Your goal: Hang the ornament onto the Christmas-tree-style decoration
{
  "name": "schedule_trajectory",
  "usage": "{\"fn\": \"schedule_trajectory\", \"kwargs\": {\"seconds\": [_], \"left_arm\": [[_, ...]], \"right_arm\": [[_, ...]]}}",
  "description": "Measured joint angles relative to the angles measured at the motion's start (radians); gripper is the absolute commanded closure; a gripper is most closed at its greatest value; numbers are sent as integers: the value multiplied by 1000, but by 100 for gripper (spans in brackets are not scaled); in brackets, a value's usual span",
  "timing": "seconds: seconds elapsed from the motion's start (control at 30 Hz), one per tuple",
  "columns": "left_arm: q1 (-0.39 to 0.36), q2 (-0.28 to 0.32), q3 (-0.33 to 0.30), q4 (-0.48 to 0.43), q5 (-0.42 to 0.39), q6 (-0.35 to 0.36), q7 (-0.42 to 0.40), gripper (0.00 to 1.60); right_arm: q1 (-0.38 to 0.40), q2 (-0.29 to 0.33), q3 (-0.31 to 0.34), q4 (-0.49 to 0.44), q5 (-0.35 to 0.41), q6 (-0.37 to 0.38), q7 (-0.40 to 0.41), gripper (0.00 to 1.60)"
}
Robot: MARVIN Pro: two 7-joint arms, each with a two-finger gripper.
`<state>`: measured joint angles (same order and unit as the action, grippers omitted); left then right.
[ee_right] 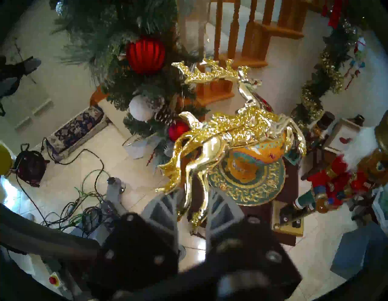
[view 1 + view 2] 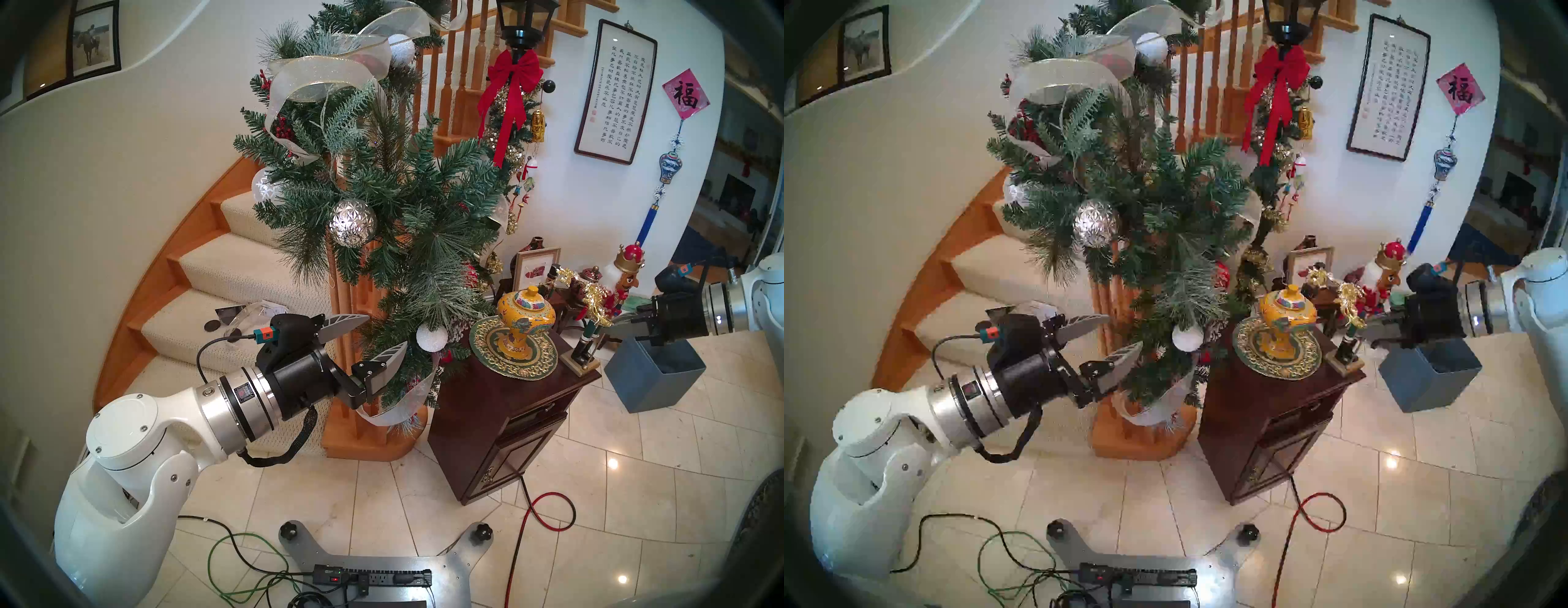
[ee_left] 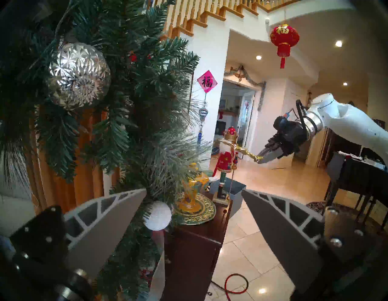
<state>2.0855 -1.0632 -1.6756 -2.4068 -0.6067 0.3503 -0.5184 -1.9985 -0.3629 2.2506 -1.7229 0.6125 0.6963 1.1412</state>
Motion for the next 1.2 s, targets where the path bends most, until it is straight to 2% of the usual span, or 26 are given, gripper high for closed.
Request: {"fn": "schedule_trajectory", "kwargs": {"seconds": [0.6,1.2], "left_arm": [[0,0,0,0,0,0,0,0],[0,0,0,0,0,0,0,0]], "right_arm": [[7,9,101,7,111,32,-33,160],[1,42,140,-18,216,55,-56,160]]}}
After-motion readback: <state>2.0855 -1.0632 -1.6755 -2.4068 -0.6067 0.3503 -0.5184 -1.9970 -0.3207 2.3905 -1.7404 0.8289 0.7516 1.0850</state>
